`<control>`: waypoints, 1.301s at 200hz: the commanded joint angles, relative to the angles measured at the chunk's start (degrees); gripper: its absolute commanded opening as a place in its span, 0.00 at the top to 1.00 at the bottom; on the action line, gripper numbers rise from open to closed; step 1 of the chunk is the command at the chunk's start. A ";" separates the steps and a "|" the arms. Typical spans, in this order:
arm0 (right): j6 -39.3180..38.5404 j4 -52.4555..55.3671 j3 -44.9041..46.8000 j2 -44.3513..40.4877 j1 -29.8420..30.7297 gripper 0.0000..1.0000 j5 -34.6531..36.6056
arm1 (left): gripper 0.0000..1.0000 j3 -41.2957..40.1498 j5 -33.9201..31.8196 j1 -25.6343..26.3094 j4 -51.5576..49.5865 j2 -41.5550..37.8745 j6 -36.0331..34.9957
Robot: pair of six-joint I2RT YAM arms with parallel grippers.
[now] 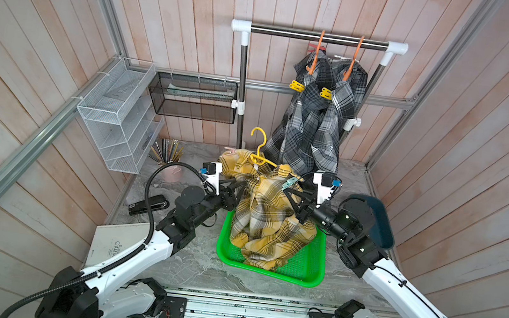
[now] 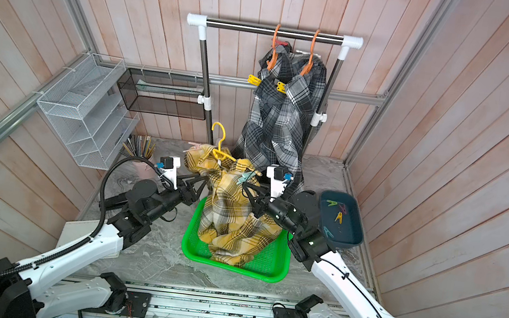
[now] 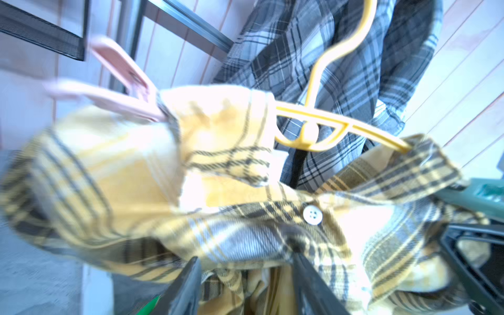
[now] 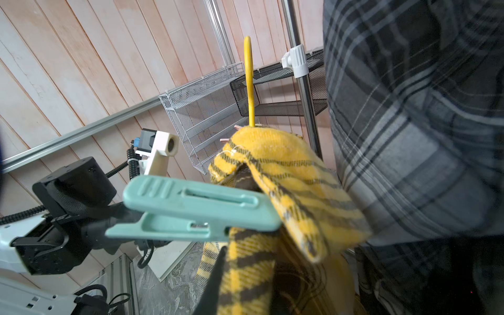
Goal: Remove the clothespins securing long-sleeve shirts to the hanger
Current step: Place the long-sleeve shirt at the bin.
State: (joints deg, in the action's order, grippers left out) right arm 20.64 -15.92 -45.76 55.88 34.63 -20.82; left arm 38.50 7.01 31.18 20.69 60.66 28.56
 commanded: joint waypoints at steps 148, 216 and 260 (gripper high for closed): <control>-0.91 1.12 2.86 -2.42 -0.86 1.00 -3.45 | 0.58 24.92 23.63 -8.42 -5.28 12.83 -9.15; -0.76 0.81 3.22 -1.78 -0.46 1.00 -4.36 | 0.55 27.47 26.25 -8.38 -2.08 19.15 -9.30; -0.43 0.49 3.29 -0.52 0.64 1.00 -4.27 | 0.52 28.00 27.25 -8.24 2.07 20.83 -7.95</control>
State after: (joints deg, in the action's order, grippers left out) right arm 19.92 -13.08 -42.65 54.78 34.33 -24.16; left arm 64.66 32.23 22.92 17.96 80.95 20.56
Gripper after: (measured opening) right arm 0.155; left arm 0.478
